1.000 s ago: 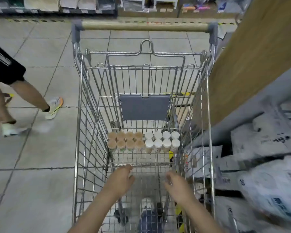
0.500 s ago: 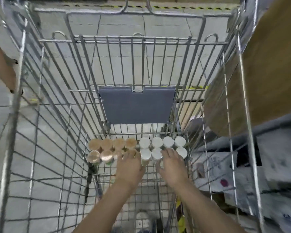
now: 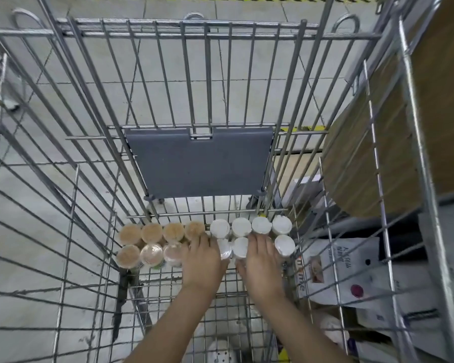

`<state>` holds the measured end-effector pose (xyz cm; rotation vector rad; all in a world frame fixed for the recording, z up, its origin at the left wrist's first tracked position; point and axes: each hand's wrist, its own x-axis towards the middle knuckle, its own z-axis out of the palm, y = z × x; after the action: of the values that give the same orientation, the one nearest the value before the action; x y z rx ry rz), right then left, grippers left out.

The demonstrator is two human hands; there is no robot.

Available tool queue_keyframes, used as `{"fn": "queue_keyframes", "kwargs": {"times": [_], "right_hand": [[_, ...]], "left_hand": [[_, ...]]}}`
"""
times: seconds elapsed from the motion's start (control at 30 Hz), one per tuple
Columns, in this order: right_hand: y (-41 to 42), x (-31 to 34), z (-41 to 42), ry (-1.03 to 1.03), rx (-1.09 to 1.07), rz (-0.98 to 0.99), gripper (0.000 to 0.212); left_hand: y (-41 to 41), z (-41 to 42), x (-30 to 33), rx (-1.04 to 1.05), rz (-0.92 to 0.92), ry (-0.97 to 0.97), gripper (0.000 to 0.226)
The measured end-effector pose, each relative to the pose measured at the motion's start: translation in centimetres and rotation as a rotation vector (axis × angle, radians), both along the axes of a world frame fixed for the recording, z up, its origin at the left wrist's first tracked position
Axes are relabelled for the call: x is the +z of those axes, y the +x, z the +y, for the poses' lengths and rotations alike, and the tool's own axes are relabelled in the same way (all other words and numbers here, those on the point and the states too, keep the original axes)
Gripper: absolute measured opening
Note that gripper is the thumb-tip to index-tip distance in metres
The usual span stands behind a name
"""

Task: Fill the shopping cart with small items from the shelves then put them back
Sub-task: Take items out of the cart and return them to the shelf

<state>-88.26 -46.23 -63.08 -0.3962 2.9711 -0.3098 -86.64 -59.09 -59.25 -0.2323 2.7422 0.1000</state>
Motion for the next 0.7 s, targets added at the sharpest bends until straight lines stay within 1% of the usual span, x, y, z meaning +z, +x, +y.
{"fn": "queue_keyframes", "kwargs": {"times": [0.07, 0.2, 0.3, 0.4, 0.5, 0.6, 0.63, 0.7], "right_hand": [[0.0, -0.3, 0.0, -0.027, -0.016, 0.013, 0.068], [-0.2, -0.3, 0.2, -0.035, -0.021, -0.003, 0.06], [-0.3, -0.2, 0.8, -0.156, -0.012, -0.039, 0.054], [0.3, 0.4, 1.7, -0.293, -0.01, -0.046, 0.055], [1.6, 2.0, 1.9, -0.485, -0.097, -0.11, 0.056], [2.8, 5.1, 1.3, -0.721, -0.312, -0.188, 0.057], [3.2, 6.4, 1.1, -0.785, -0.374, -0.217, 0.058], [3.8, 8.6, 0.7, -0.894, -0.449, -0.243, 0.056]], "left_hand": [[-0.2, -0.2, -0.4, -0.007, 0.016, -0.004, 0.054], [0.2, -0.8, -1.1, -0.025, 0.091, 0.014, 0.057], [0.9, -1.4, -1.0, -0.039, 0.196, 0.08, 0.056], [1.8, -2.0, -0.8, -0.017, 0.331, 0.148, 0.05], [2.9, -2.3, 0.5, 0.052, 0.42, 0.243, 0.049], [4.0, -2.6, 2.8, 0.187, 0.417, 0.383, 0.055], [4.4, -2.6, 3.8, 0.256, 0.421, 0.45, 0.056], [5.0, -2.6, 6.5, 0.433, 0.439, 0.643, 0.06]]}}
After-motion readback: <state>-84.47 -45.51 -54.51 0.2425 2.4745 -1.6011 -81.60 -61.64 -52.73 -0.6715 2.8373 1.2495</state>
